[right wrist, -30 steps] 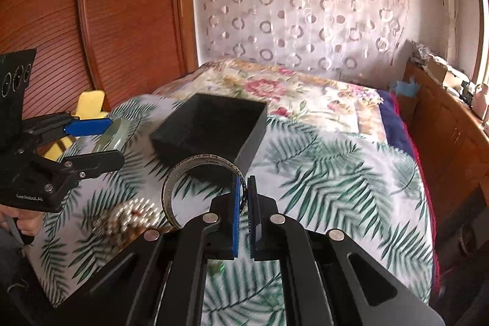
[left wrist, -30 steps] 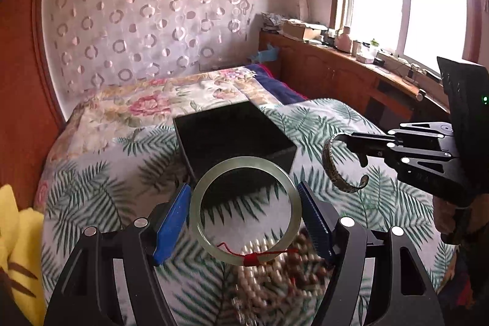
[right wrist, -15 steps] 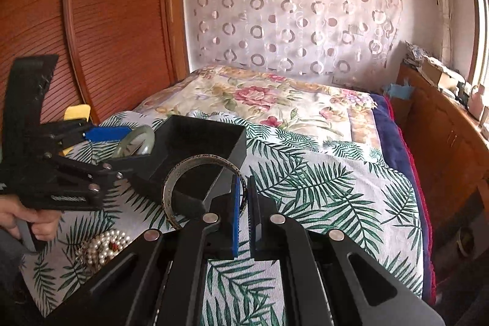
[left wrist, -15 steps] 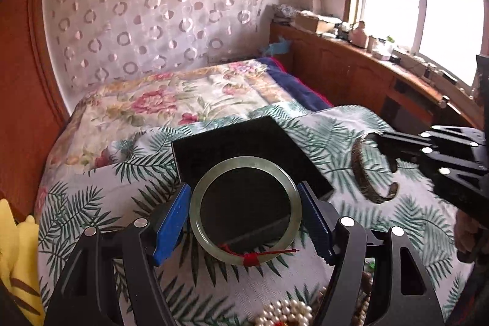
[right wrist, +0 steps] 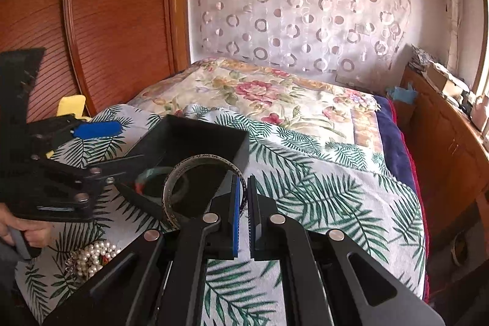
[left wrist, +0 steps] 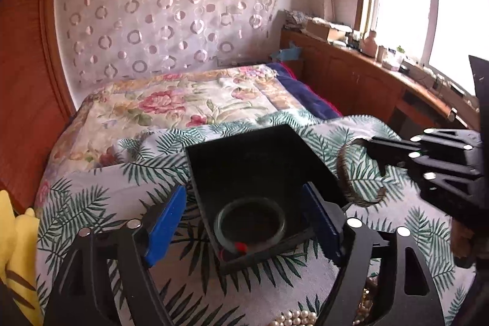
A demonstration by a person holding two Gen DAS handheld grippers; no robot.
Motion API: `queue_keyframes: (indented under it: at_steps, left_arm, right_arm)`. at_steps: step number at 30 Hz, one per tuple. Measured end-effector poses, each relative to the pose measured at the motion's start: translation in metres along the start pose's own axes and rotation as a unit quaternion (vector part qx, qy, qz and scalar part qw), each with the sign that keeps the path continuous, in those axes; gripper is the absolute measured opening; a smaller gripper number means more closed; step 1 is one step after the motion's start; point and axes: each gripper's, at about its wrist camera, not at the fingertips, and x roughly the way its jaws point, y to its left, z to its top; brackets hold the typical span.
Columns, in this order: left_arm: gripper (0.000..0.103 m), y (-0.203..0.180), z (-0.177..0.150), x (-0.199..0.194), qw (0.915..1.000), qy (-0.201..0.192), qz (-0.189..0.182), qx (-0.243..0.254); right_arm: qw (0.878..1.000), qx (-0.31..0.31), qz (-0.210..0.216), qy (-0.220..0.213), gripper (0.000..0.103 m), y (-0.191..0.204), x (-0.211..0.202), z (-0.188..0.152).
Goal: Organize jewelry
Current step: 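Carry both bangles into the black box and open both tools, then grasp the brown bead bracelet with the right tool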
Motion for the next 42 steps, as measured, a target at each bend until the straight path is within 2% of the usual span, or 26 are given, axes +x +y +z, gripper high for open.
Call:
queue_keyframes:
  at_steps: [4,9,14,19,23,30,35,36,38,42]
  left_arm:
    - [0.088,0.008,-0.003,-0.016,0.9998,-0.015,0.014,-0.001]
    - [0.095,0.02,-0.013,-0.034,0.9992,-0.029,0.024,-0.016]
    - [0.095,0.033,-0.031,-0.053,0.9987,-0.033,0.018,-0.034]
    - [0.095,0.036,-0.049,-0.07,0.9986,-0.037,0.017,-0.033]
    - [0.095,0.032,-0.062,-0.079,0.9985,-0.04,0.01,-0.035]
    - [0.095,0.023,-0.083,-0.087,0.9991,-0.029,0.0,-0.031]
    - [0.095,0.011,-0.096,-0.093,0.9995,-0.021,-0.015,-0.018]
    - [0.095,0.009,-0.098,-0.094,0.9995,-0.019,-0.015,-0.017]
    - [0.095,0.008,-0.103,-0.096,0.9996,-0.015,-0.018,-0.018]
    - [0.095,0.007,-0.111,-0.1,0.9996,-0.009,-0.019,-0.021]
  right_arm:
    - [1.0,-0.015,0.006,0.002,0.005,0.014,0.011,0.004]
    - [0.999,-0.034,0.004,0.012,0.005,0.03,0.028,0.01]
    - [0.999,-0.041,-0.011,0.031,0.006,0.04,0.046,0.01]
    - [0.998,-0.036,-0.001,0.041,0.01,0.04,0.054,0.002]
    - [0.999,-0.037,0.007,0.03,0.01,0.041,0.045,-0.002]
    - [0.999,-0.033,0.029,0.007,0.01,0.038,-0.006,-0.032]
    - [0.998,-0.024,0.044,0.032,0.012,0.035,-0.022,-0.065]
    - [0.998,-0.021,0.049,0.037,0.013,0.035,-0.023,-0.07]
    - [0.997,-0.013,0.057,0.045,0.027,0.034,-0.026,-0.082]
    - [0.995,-0.012,0.074,0.061,0.027,0.039,-0.026,-0.097]
